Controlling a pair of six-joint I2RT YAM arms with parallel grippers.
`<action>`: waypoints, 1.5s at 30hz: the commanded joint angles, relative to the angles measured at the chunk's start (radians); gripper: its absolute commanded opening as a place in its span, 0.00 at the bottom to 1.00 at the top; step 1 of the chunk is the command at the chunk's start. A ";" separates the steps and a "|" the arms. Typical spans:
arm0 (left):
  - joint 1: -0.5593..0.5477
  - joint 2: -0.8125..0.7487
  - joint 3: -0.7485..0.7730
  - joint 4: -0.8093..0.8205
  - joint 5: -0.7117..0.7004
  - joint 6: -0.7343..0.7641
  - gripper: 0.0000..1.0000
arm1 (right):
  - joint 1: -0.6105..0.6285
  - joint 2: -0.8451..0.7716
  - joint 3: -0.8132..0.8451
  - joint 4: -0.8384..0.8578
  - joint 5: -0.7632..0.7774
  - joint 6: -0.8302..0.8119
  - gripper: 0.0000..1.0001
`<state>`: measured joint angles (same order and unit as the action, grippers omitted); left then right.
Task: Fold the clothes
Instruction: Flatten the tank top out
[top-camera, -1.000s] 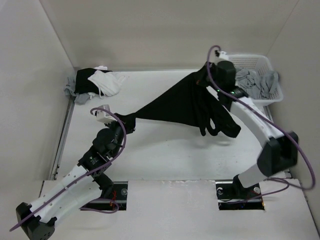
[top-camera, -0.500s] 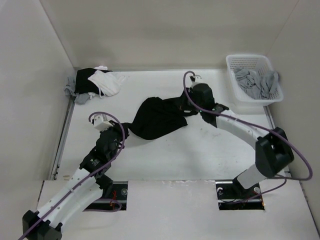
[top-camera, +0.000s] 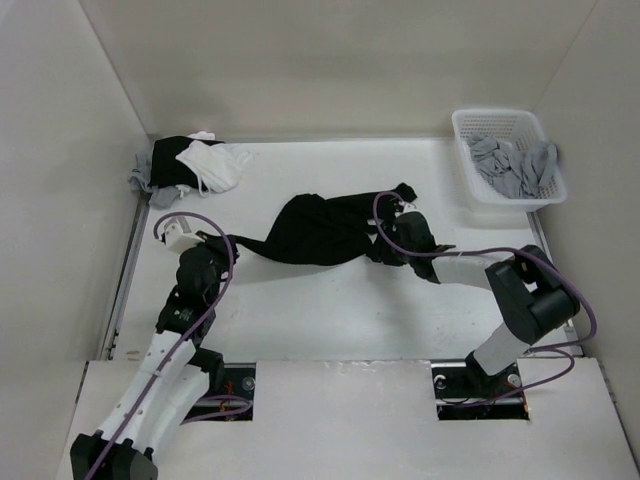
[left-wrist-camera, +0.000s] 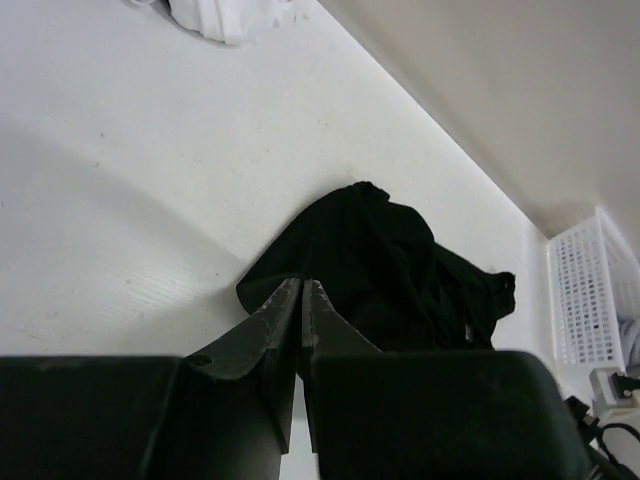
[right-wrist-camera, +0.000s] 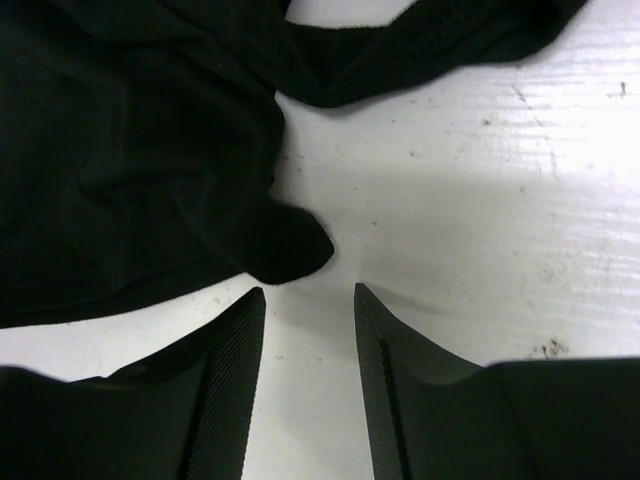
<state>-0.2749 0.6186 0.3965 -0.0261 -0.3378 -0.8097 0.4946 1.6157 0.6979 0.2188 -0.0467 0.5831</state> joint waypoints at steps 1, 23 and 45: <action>0.085 0.055 0.050 0.063 0.138 -0.057 0.04 | 0.000 0.036 0.020 0.134 -0.045 0.000 0.49; 0.147 0.079 0.062 0.097 0.174 -0.080 0.04 | 0.014 -0.057 -0.001 0.129 -0.055 -0.008 0.20; -0.106 -0.059 0.576 0.279 -0.038 0.055 0.03 | 0.360 -1.010 0.630 -0.533 0.404 -0.167 0.00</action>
<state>-0.3786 0.5919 0.8593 0.1265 -0.3115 -0.8295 0.7815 0.6117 1.1778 -0.2642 0.1997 0.5022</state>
